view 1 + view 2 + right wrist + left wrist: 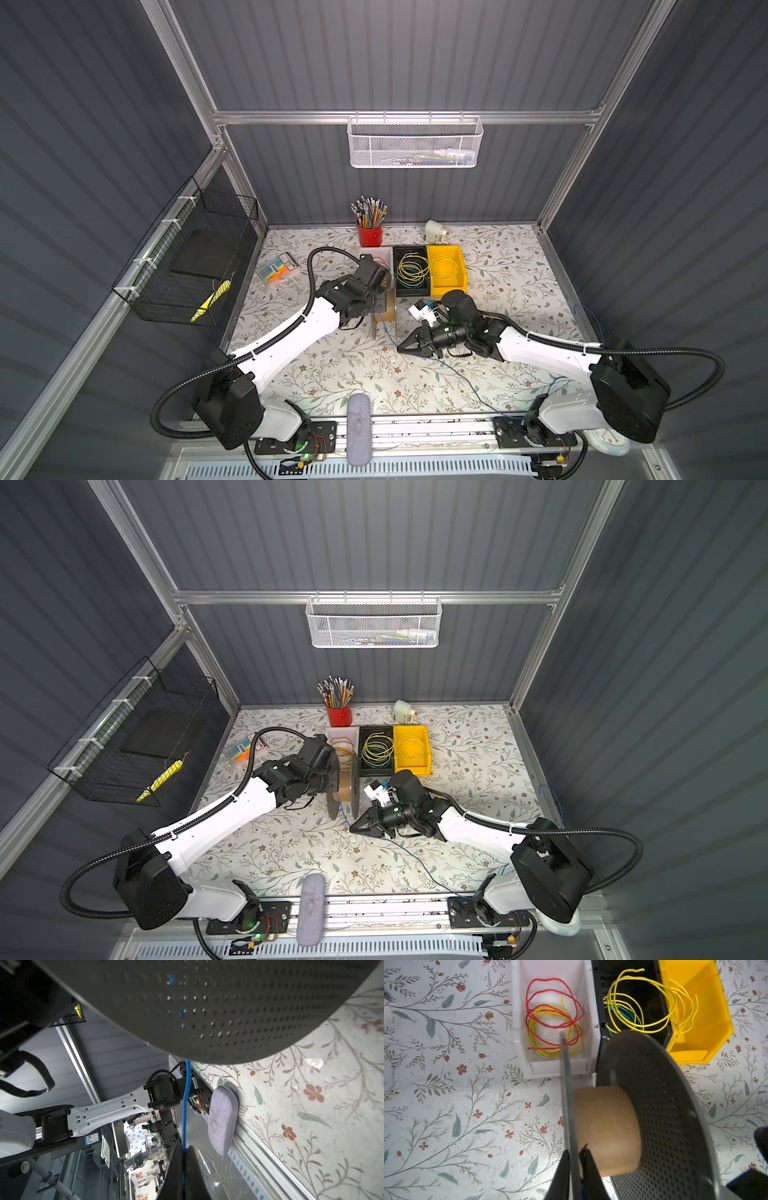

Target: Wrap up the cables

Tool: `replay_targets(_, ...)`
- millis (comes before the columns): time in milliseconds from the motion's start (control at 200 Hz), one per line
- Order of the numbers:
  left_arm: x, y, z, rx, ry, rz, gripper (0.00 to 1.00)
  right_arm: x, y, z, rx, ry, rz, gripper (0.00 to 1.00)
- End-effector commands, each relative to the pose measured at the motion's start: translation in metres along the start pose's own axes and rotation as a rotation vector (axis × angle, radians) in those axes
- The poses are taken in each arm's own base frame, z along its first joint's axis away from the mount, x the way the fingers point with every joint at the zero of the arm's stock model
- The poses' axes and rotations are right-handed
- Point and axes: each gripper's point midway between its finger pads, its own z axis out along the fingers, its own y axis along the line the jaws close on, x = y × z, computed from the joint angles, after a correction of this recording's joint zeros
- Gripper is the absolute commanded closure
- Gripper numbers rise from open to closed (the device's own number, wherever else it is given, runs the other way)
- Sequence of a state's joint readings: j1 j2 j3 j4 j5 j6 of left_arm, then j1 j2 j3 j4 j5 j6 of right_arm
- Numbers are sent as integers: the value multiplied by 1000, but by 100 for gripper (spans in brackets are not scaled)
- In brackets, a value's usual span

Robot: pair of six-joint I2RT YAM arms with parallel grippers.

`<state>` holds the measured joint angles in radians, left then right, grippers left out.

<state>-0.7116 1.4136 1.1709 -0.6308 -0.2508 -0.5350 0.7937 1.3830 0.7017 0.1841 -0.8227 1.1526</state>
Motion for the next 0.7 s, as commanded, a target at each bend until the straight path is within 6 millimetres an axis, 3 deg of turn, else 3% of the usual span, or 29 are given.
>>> replay_targets(0, -1, 1, 2, -14, 11, 21, 91, 3, -3, 1, 1, 10, 8, 100)
replay_targets(230, -3, 2, 0, -18, 10, 27, 100, 4, -9, 3, 4, 13, 13, 100)
replay_targets(390, -5, 1, -4, -13, 9, 26, 100, 5, -17, 3, 14, 8, 22, 100)
replay_targets(530, -9, -1, -11, -9, 7, 27, 100, 8, -24, 4, 13, 9, 18, 74)
replay_targets(690, -14, -2, -17, -7, 0, 25, 100, 21, -9, 9, -53, 76, -40, 53)
